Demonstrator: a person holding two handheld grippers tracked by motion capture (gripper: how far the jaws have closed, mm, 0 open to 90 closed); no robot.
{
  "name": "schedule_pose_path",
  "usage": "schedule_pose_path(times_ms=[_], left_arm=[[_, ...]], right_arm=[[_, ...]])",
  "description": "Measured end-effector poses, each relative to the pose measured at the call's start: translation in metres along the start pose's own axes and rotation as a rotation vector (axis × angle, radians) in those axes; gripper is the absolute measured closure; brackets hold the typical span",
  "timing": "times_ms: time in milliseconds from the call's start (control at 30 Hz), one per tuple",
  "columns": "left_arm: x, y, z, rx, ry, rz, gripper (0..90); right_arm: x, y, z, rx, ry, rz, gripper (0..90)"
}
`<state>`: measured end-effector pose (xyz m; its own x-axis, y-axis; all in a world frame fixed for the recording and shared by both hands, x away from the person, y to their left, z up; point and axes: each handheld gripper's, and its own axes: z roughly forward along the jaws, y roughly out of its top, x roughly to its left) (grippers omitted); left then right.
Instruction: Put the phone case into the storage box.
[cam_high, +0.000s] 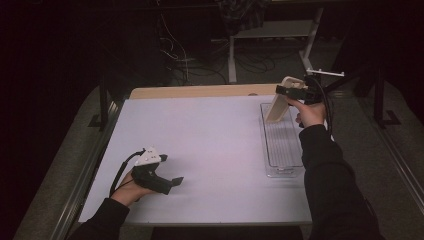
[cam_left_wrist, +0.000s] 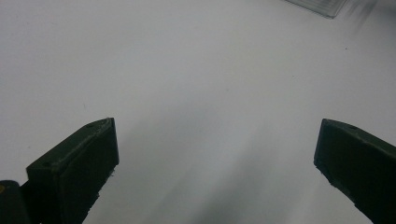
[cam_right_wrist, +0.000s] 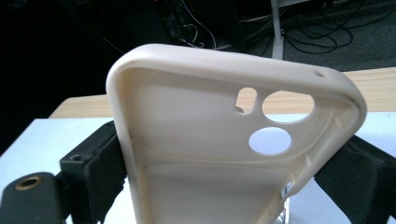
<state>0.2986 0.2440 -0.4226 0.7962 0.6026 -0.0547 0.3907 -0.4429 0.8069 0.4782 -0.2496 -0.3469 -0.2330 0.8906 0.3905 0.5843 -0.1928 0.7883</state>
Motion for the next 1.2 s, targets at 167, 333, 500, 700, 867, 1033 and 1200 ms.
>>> schedule_pose_path(times_ms=[167,333,500,700,867,1033,1200], left_arm=[[0.0,0.0,0.0,0.001,-0.001,0.0,0.0],[0.0,0.0,0.0,-0.001,-0.003,-0.003,0.0],[-0.001,0.0,0.0,-0.001,-0.006,-0.003,0.0],[-0.001,0.0,0.0,-0.004,-0.009,-0.004,0.0],[-0.001,0.001,-0.001,-0.002,-0.012,-0.003,0.0],[-0.001,0.001,-0.001,-0.003,-0.015,-0.004,0.0],[-0.001,0.001,0.0,-0.005,-0.018,-0.005,0.0]], right_arm=[[0.005,-0.001,0.003,0.013,-0.034,-0.041,8.7],[0.01,-0.002,0.008,0.025,-0.058,-0.07,8.7],[0.015,-0.003,0.014,0.032,-0.096,-0.1,8.6],[0.019,-0.005,0.023,0.038,-0.135,-0.121,8.5],[0.021,-0.007,0.031,0.053,-0.167,-0.141,8.4],[0.022,-0.008,0.036,0.06,-0.193,-0.151,8.1],[0.025,-0.005,0.041,0.063,-0.217,-0.17,7.8]])
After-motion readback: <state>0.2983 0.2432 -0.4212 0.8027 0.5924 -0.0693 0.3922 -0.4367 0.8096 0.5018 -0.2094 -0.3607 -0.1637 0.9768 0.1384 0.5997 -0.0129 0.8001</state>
